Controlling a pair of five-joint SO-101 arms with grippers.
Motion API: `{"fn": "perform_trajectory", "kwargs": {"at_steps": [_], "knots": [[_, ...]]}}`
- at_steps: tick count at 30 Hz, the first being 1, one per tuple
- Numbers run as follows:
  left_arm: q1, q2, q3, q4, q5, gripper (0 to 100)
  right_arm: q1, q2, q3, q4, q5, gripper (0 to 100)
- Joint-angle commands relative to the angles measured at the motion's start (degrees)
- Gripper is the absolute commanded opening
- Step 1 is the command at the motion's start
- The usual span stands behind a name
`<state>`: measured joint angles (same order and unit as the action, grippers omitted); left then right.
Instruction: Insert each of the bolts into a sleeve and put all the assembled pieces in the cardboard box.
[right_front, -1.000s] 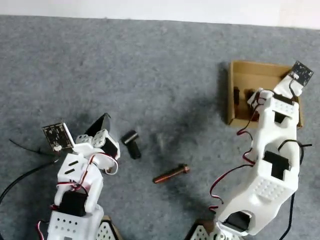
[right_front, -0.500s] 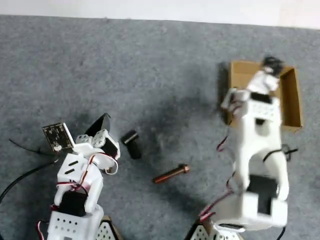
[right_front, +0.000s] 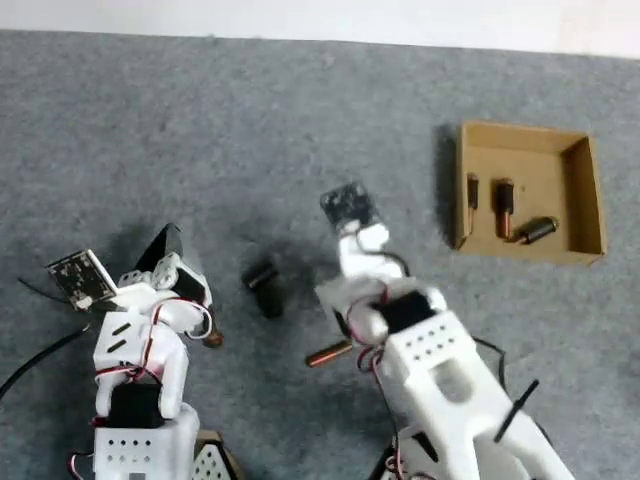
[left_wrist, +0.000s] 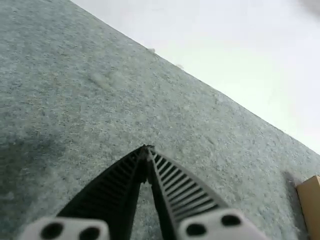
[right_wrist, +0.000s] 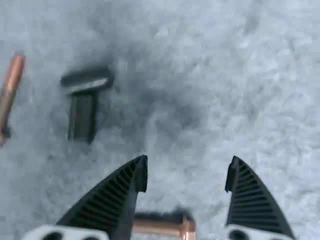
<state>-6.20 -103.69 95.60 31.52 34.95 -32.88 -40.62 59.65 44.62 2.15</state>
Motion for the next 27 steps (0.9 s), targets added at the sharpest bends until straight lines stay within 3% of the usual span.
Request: {"fn": "perform_trajectory", "kwargs": {"at_steps": [1,10,16,27], "knots": [[-0.92,-0.92,-1.63,-1.14,0.0,1,-0.92,-4.44,2.68,-1.45,1.49,22.7],[-1.01,-0.92,-1.63,-1.23,0.0,1,-1.01,-7.6,4.0,2.15,1.49,22.7],[-5.32,-0.92,-1.98,-1.32,0.0,1,-13.67,-6.02,3.3,1.63,1.58,20.0],[-9.8,-0.84,-2.77,-1.23,0.0,1,-19.47,19.47,-14.55,-4.35,1.14,19.9]]}}
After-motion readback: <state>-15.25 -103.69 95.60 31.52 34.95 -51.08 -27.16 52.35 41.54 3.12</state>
